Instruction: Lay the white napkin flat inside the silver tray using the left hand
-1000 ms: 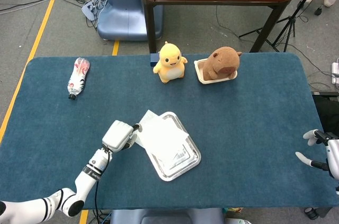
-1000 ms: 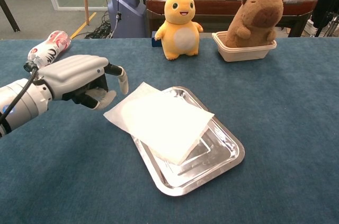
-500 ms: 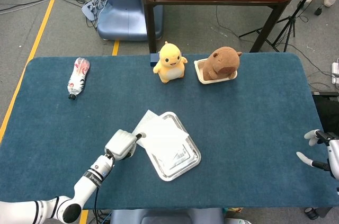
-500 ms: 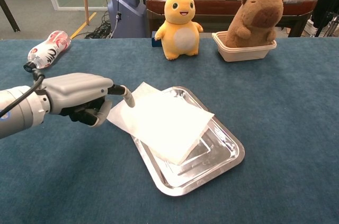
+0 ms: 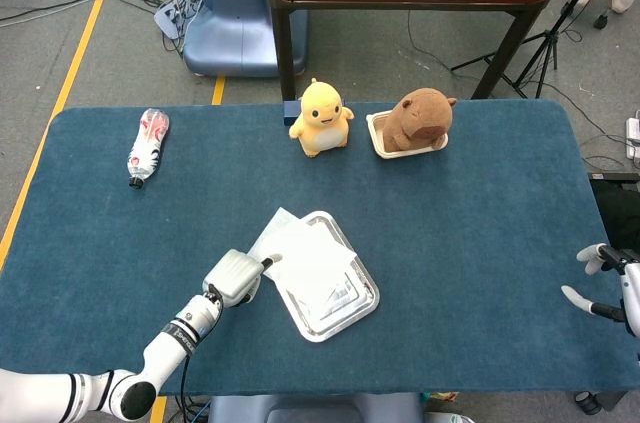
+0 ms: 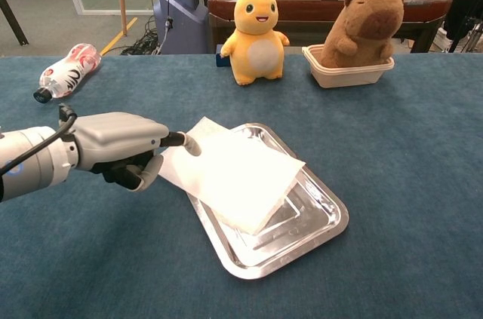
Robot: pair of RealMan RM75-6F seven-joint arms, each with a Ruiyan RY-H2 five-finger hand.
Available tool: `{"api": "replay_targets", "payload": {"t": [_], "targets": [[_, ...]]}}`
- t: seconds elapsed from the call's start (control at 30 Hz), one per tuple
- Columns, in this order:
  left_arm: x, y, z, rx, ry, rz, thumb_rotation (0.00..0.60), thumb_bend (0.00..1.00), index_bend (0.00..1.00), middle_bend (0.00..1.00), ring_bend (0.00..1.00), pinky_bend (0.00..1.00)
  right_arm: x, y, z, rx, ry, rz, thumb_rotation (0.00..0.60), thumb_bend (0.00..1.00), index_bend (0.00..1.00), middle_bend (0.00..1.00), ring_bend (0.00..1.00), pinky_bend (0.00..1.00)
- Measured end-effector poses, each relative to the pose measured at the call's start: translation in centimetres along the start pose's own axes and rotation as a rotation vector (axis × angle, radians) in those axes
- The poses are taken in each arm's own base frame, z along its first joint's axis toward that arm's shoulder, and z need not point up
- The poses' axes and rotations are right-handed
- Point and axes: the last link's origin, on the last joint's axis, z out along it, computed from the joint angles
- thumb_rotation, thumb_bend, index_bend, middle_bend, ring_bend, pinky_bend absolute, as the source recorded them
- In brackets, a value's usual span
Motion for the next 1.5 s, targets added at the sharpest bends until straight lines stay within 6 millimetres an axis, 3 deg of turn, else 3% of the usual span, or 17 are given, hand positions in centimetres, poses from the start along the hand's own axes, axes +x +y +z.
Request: {"api": "replay_targets", "payload": {"t": [0.13,0.57,1.5], "targets": [[0.0,0.0,0.0,-0.003,-0.005,0.016,0.600,1.00,0.13,0.98,0.80,0.92,0.0,0.0,0.0,-0.001,0.000,0.001,0.600,0.01,0.47,0.58,0.50,0.70],[-0.4,1.1,0.6,-0.015,-0.067,0.080,0.600,1.00,0.12,1.00,0.87,0.92,0.1,0.1,0.1,-0.005,0.006,0.006,0.600,0.01,0.47,0.58,0.50,0.70],[-1.3,3.0,1.7,0.006,-0.156,0.137,0.600,1.00,0.11,1.00,0.88,0.92,0.6,0.3,0.1,-0.011,0.024,0.011,0.600,0.01,0.47,0.58,0.50,0.70]]}}
